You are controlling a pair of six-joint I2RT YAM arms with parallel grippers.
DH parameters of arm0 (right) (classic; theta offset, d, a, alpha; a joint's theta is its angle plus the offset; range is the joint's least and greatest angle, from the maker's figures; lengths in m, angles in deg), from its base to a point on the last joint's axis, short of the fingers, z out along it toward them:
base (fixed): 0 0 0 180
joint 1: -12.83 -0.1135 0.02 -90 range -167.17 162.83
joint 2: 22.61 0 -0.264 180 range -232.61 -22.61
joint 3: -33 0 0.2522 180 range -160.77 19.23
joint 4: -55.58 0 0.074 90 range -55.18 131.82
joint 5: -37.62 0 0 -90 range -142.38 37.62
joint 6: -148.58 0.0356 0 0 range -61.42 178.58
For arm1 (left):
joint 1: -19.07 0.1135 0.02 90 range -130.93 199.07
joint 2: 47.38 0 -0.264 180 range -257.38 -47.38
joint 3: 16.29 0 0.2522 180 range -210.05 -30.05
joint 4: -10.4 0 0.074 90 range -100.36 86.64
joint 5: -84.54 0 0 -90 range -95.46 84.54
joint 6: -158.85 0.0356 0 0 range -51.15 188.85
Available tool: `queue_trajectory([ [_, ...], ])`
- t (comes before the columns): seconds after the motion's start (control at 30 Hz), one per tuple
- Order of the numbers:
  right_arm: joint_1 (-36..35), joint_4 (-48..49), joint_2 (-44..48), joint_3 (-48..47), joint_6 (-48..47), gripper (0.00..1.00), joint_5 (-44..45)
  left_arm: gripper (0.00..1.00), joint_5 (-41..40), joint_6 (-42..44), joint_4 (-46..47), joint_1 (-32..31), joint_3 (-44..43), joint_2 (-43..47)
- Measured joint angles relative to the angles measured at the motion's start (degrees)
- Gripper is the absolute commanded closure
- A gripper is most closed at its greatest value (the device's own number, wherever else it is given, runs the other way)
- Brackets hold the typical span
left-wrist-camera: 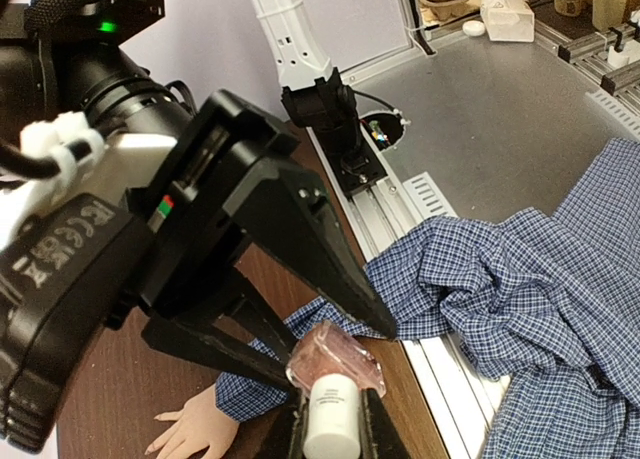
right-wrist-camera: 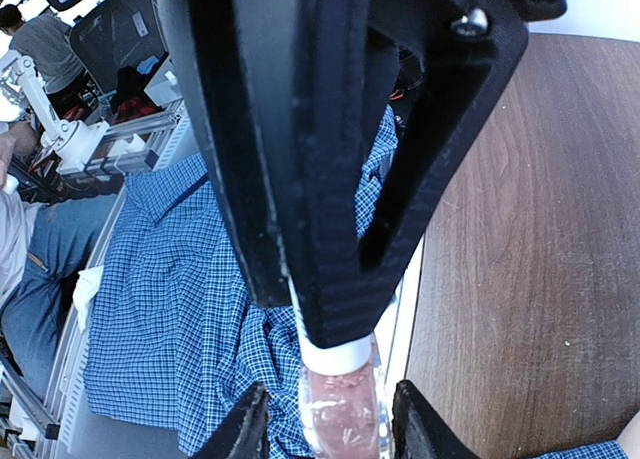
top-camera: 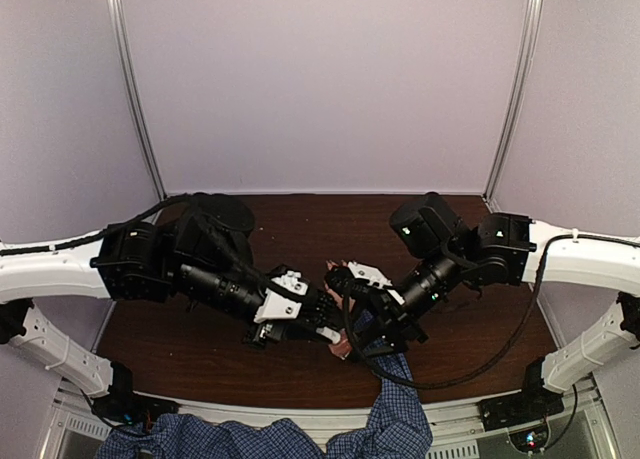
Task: Paint the nails
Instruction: Unscrew the cap of the nail polish bottle.
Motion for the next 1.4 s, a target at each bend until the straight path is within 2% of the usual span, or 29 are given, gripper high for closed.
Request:
queue_trajectory([
  [0.07, 0.0, 0.2, 0.0, 0.0, 0.0, 0.45, 0.0, 1.00, -0.4, 0.0, 0.2, 0.0, 0.1, 0.4],
  [0.17, 0.1, 1.1, 0.0, 0.4, 0.4, 0.46, -0.2, 1.00, -0.7, 0.0, 1.0, 0.0, 0.5, 1.0],
  [0.27, 0.2, 1.8, 0.0, 1.2, 0.7, 0.50, -0.2, 1.00, -0.9, 0.0, 1.4, 0.0, 0.9, 1.3],
  [0.47, 0.4, 3.3, 0.0, 1.8, 1.8, 0.69, -0.2, 1.00, -1.7, -0.2, 2.9, 0.0, 1.4, 1.4],
  [0.63, 0.5, 3.7, 0.1, 1.9, 2.0, 0.78, -0.1, 1.00, -2.0, -0.4, 3.5, 0.0, 1.8, 1.8],
  [0.93, 1.1, 5.2, 2.4, 3.0, 2.3, 0.80, 1.0, 1.00, -3.1, -2.1, 6.3, 0.0, 3.3, 3.0],
  [1.13, 1.4, 6.1, 3.1, 3.5, 2.8, 0.97, 1.5, 1.00, -4.3, -3.2, 7.5, 0.0, 3.8, 3.2],
  [1.4, 1.5, 5.9, 3.3, 3.7, 2.8, 1.00, 4.9, 1.00, -7.3, -7.3, 6.6, 0.0, 3.1, 2.3],
])
